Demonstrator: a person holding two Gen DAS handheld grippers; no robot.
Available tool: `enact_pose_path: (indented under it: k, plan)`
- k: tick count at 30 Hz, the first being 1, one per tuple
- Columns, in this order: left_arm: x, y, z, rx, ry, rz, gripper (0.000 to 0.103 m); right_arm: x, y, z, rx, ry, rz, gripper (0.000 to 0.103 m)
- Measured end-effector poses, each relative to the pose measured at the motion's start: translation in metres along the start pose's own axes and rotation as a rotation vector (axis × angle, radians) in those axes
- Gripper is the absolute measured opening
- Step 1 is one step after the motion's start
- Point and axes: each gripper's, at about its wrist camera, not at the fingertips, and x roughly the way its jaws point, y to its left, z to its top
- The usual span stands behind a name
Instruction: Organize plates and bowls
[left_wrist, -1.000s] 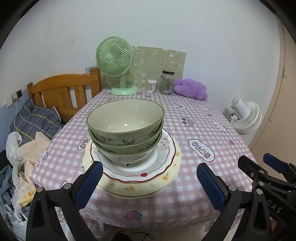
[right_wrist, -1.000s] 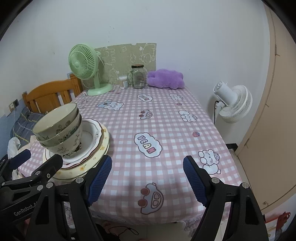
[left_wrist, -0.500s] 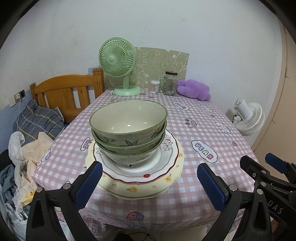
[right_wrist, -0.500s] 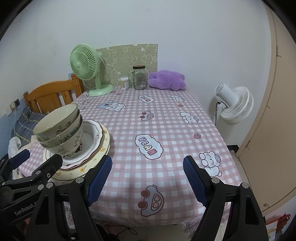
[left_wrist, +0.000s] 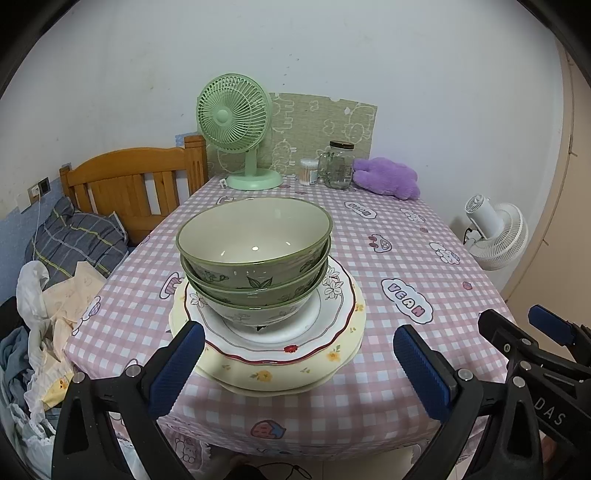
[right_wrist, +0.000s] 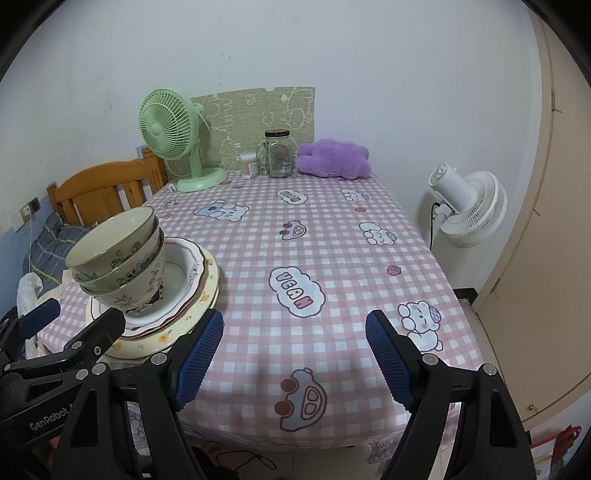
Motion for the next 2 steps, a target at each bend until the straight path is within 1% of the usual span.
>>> enact_pose_path:
  k: [2]
  plan:
    - [-0.0002,-0.0006,0.0,0.002,-0.002,0.001,0.103,0.0,0.0001,0.0,0.001,0.0,0.0,0.082]
